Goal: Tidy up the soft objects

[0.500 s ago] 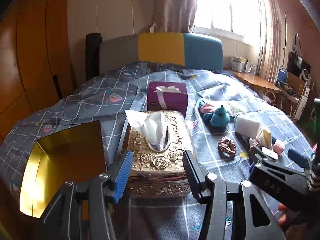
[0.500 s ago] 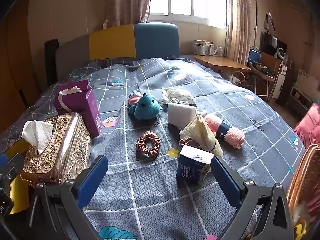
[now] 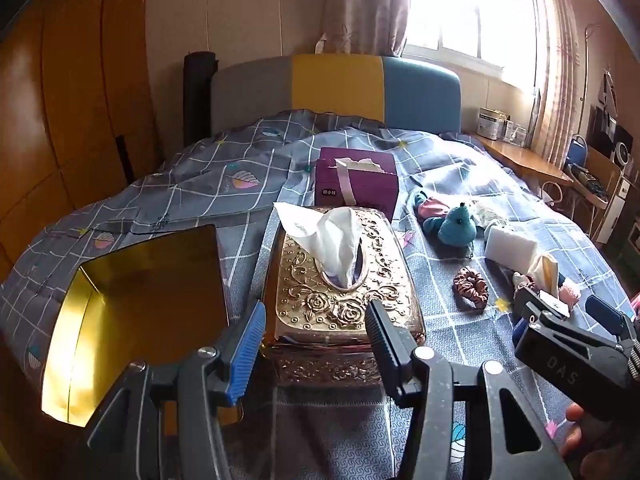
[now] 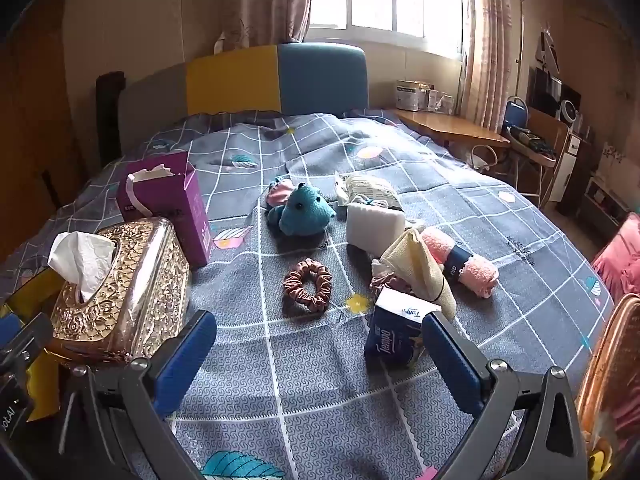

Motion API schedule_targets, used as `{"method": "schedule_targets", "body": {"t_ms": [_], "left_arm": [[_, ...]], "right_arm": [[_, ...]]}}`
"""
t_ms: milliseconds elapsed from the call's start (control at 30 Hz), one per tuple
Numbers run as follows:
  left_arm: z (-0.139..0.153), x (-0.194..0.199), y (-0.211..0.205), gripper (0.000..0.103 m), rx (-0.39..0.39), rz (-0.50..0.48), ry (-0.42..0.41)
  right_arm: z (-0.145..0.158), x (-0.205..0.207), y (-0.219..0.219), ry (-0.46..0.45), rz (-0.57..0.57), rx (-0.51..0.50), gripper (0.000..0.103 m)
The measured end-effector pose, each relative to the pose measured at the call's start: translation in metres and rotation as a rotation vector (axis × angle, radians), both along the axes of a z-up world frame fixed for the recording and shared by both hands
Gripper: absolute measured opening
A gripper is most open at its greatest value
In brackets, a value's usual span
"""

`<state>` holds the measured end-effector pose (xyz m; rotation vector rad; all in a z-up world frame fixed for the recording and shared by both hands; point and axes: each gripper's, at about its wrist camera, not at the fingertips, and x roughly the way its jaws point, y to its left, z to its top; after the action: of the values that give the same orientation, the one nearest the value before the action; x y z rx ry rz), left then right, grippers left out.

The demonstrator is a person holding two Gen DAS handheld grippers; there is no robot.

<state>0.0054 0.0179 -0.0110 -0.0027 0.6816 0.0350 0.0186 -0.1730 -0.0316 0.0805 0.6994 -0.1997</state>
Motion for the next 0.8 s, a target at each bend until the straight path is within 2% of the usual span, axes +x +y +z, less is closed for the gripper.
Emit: {"method": "schedule_targets", "body": {"t_ms": [800], "left_arm": [[0.0011,-0.0023,-0.0034,0.052,0.008,-0.005,0.001]], "right_arm": [[0.0001,0.0010,0.0013,0.002,0.002,0.001,0.103]]}}
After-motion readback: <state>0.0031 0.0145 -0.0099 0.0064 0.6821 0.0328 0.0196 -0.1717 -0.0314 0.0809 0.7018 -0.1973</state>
